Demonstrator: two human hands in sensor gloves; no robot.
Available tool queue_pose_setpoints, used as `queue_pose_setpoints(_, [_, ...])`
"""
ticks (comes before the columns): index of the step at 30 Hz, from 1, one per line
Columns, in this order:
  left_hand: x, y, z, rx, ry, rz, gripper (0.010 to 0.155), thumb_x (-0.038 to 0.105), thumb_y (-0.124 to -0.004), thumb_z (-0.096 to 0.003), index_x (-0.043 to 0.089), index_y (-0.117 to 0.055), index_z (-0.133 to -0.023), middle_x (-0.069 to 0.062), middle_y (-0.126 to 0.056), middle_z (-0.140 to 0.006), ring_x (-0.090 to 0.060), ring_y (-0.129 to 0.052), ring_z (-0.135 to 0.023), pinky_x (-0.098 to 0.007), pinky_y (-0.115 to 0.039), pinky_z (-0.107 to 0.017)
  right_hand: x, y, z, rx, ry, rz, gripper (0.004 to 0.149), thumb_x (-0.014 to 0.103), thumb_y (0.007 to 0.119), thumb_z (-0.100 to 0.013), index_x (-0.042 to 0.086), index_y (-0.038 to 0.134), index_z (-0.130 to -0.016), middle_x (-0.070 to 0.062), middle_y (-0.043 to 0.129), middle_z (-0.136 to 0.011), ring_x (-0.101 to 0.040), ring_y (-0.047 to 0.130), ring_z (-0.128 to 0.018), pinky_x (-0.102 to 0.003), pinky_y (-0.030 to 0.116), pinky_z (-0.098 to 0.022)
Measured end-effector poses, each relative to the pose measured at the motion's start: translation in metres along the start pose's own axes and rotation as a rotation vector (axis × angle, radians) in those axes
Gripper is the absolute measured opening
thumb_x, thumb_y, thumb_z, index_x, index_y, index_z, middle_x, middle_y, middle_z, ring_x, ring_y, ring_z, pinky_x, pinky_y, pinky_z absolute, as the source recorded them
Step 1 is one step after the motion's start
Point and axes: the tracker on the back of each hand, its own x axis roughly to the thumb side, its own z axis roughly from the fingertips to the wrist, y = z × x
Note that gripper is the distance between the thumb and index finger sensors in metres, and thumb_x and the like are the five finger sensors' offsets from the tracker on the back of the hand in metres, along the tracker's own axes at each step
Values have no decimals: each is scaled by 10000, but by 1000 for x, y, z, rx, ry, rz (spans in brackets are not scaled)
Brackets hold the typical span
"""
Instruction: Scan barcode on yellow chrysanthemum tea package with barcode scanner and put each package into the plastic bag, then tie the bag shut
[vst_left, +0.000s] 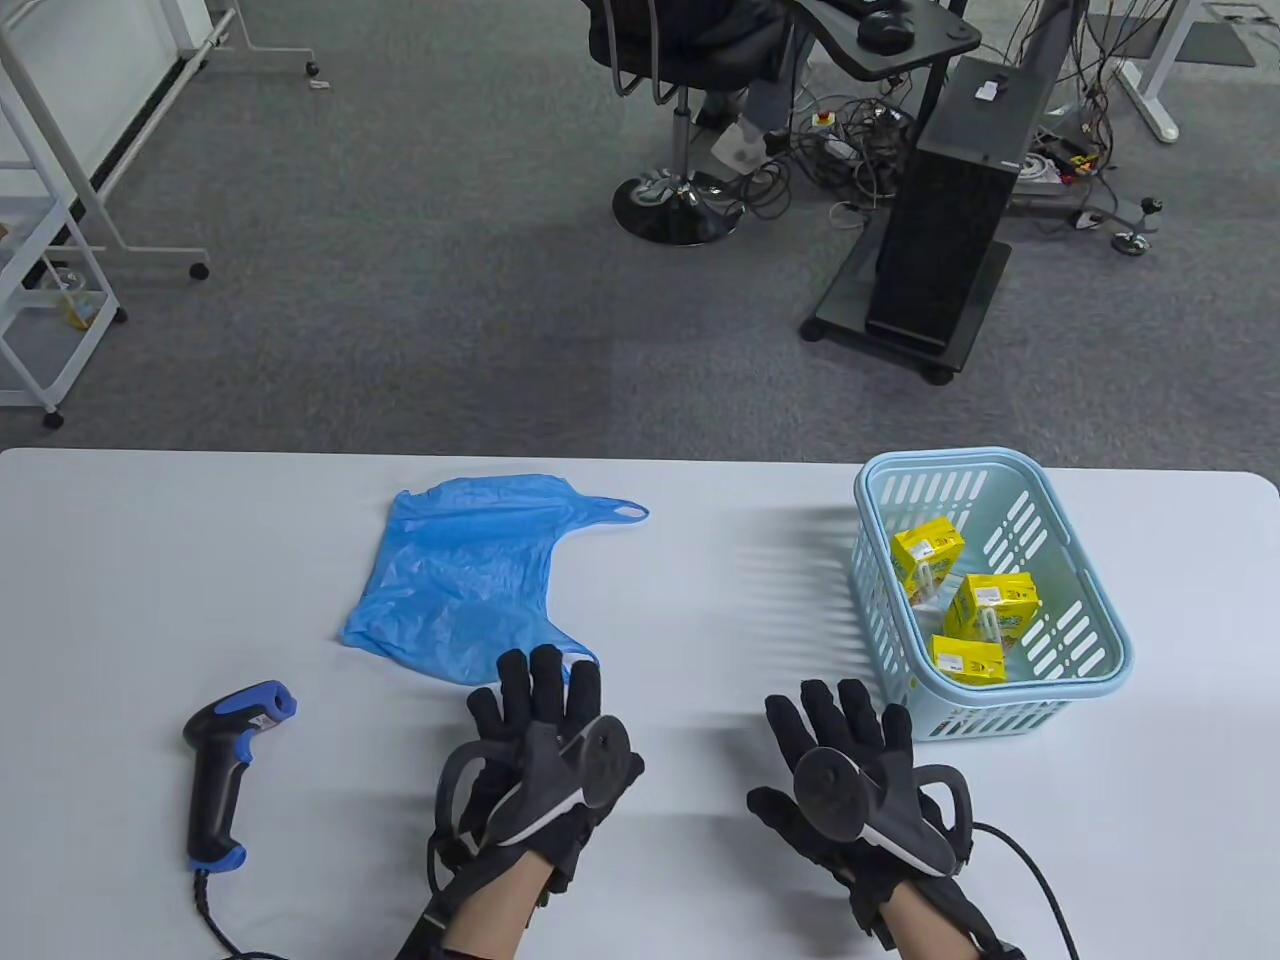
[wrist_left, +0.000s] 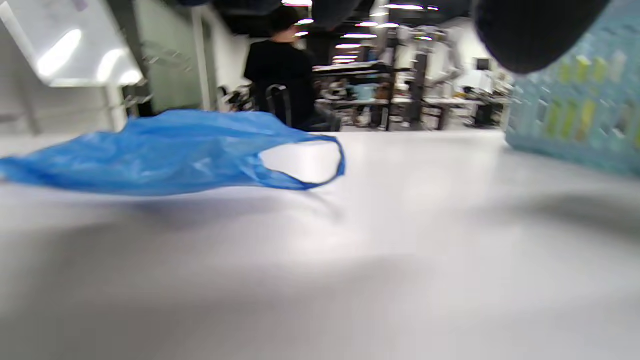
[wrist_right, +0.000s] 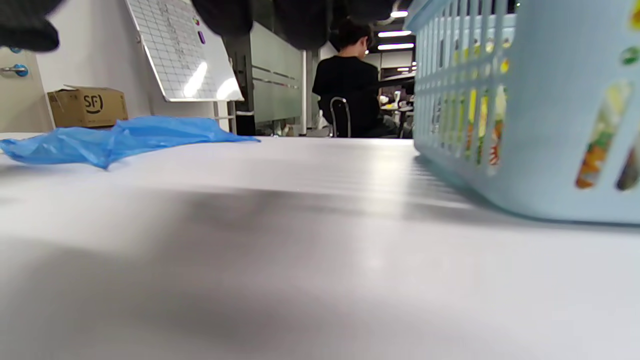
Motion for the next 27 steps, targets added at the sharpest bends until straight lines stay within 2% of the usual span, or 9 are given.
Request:
queue_pose_setpoints(2, [-9,6,-1,5,44,57,1014,725,-703,-452,154,-299,-1185,-289,-230,-1179,-581,-307,-1091,-753,-393,-696,2,0,-1,3,7,12,921,702,610,-316,294,390,-1112,-103,358,-1154,-397,310,-1071,-708,298,-713])
queue_pose_setpoints(4, [-12,9,-1,35,77,41,1024,709,-718,-462,118,-288,-1179,-312,-238,-1167,-589,-358,-1081,-738,-431,-695,1,-2,-2,1,20,-12,918,697,611,-318,293,389,-1111,-103,356,-1152,-396,310,-1069,-706,298,-714])
queue_pose_setpoints(8, [-17,14,-8,103,201,2,1007,675,-743,-472,81,-325,-1169,-321,-369,-1153,-576,-499,-1051,-693,-513,-688,-3,-6,-3,-15,31,-62,911,688,614,-324,286,393,-1112,-107,360,-1150,-398,313,-1068,-705,302,-714])
queue_pose_setpoints(9, [-18,15,-13,113,231,13,972,666,-748,-475,70,-388,-1154,-314,-415,-1147,-564,-537,-1040,-674,-539,-685,-3,-7,-2,-16,31,-61,910,686,614,-325,285,394,-1111,-109,362,-1150,-399,316,-1068,-706,304,-713])
queue_pose_setpoints(14, [-8,27,-57,103,372,-45,820,638,-764,-467,121,-628,-1088,-214,-741,-1043,-449,-805,-932,-579,-694,-629,-3,-6,-3,-7,31,-72,893,676,614,-338,279,402,-1109,-111,369,-1147,-401,326,-1065,-705,309,-712])
queue_pose_setpoints(17, [-2,27,-83,84,414,-103,736,619,-771,-466,142,-731,-1025,-165,-849,-969,-393,-898,-862,-541,-749,-590,-1,-3,-2,6,24,-56,893,674,614,-338,275,406,-1110,-114,371,-1147,-400,329,-1066,-705,311,-712])
queue_pose_setpoints(20, [-1,16,-113,31,472,-132,742,631,-770,-453,150,-738,-1018,-157,-855,-965,-382,-906,-859,-533,-755,-591,1,-1,-3,20,24,-46,891,672,615,-339,273,410,-1109,-114,372,-1145,-401,332,-1064,-704,311,-712])
queue_pose_setpoints(22, [-5,3,-125,-37,495,-155,820,694,-737,-439,145,-702,-1047,-167,-818,-1000,-396,-874,-892,-543,-740,-609,0,0,-3,26,28,-42,891,672,615,-339,273,411,-1109,-116,373,-1145,-400,333,-1064,-704,313,-712])
queue_pose_setpoints(27, [-17,-31,-140,-154,522,-132,989,772,-679,-423,99,-533,-1133,-232,-626,-1112,-465,-739,-980,-594,-663,-658,1,1,-4,43,29,-41,890,671,617,-339,273,415,-1109,-114,373,-1146,-400,334,-1065,-704,313,-713])
